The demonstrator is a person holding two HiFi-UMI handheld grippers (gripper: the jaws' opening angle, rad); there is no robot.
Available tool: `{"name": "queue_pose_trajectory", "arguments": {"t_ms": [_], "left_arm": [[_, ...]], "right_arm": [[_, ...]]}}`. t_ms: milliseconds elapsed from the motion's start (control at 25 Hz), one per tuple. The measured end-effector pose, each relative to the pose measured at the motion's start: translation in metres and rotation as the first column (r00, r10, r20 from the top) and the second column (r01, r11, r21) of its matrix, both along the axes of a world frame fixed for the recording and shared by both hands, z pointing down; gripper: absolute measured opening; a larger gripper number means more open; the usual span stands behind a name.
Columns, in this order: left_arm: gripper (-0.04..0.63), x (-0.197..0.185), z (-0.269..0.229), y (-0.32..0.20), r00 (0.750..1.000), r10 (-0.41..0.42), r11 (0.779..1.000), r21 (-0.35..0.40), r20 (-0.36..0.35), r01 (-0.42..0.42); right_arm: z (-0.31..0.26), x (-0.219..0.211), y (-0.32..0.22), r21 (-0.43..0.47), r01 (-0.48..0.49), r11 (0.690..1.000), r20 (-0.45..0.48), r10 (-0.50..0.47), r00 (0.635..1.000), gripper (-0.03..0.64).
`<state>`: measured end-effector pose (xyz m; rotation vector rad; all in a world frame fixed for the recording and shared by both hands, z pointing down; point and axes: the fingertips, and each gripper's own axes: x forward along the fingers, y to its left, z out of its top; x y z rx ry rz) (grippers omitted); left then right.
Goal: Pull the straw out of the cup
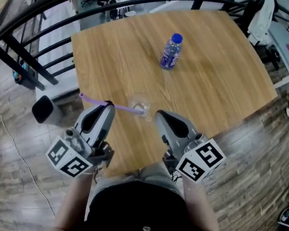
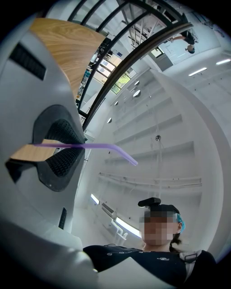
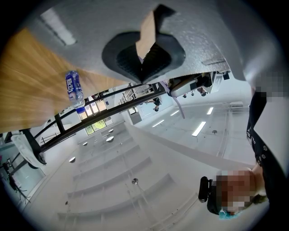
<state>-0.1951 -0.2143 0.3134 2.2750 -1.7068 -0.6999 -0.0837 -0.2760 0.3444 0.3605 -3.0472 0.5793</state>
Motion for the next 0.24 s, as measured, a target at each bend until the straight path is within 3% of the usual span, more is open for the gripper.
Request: {"name": "queue_pose_trajectory", "arguments": {"t_ms": [240], "left_arm": [[0.041,-0.0005,0.0046,-0.0024,1.0,0.001,1.0,-0.013,-0.014,-0.002]], "right_arm": [[-0.0033,-0.0006,-0.001,0.006,0.0,1.0,0.014,-0.001,1.0,-0.003]]}}
